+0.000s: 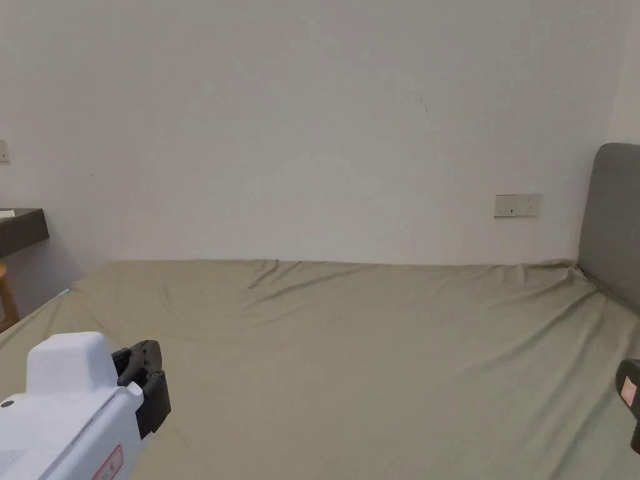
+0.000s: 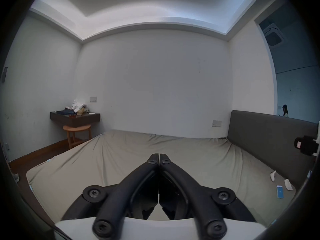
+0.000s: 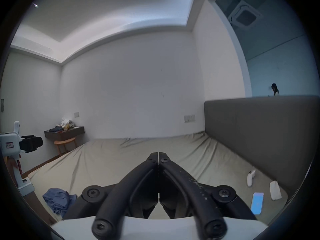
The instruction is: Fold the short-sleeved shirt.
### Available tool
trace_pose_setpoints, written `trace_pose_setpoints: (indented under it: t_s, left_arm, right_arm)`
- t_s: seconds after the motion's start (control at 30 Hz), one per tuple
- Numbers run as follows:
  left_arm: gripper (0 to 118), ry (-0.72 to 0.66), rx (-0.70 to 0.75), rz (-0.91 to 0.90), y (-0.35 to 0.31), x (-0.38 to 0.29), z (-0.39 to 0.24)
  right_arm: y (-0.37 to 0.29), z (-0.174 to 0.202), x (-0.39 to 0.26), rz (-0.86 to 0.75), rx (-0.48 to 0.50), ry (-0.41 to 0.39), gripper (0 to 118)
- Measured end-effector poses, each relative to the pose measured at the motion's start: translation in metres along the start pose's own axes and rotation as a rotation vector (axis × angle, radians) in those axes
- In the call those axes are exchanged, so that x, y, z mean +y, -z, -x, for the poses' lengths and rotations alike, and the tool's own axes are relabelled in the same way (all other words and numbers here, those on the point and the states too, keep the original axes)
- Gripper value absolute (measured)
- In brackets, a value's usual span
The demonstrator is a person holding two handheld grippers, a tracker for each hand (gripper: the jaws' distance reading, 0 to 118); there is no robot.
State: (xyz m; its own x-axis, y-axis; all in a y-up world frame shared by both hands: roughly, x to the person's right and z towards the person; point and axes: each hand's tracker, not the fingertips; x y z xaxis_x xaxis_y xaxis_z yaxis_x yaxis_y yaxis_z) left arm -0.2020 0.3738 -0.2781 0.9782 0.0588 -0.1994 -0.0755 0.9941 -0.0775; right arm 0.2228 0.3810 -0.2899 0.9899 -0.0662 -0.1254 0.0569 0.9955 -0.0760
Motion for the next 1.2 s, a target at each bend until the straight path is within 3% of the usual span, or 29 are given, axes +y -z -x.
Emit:
trace_pose_setpoints:
  t_s: [0.07,0.2,0.53,1.2]
  left_arm:
    - [0,0.005,-0.028,-0.022,-0.004,0.007,-0.008]
    - [0,0.027,-0.024,-0.037,-0.008,0.017,-0.022]
    - [0,0.056,-0.028,-0.045,-0.013,0.022,-0.032]
    - [0,0.098,-0.024,-0.018,-0.007,0.017,-0.036]
  right_arm:
    - [-0.006,-0.007,0.006,-0.021,0.003,0.011,0]
    - [-0.016,-0.011,0.013,-0.057,-0.044,-0.038,0]
    - [-0.024,-0.017,0.008,-0.064,-0.081,-0.022,0]
    - [-0.02,-0.002,0.008,-0.06,-0.079,-0.07,0]
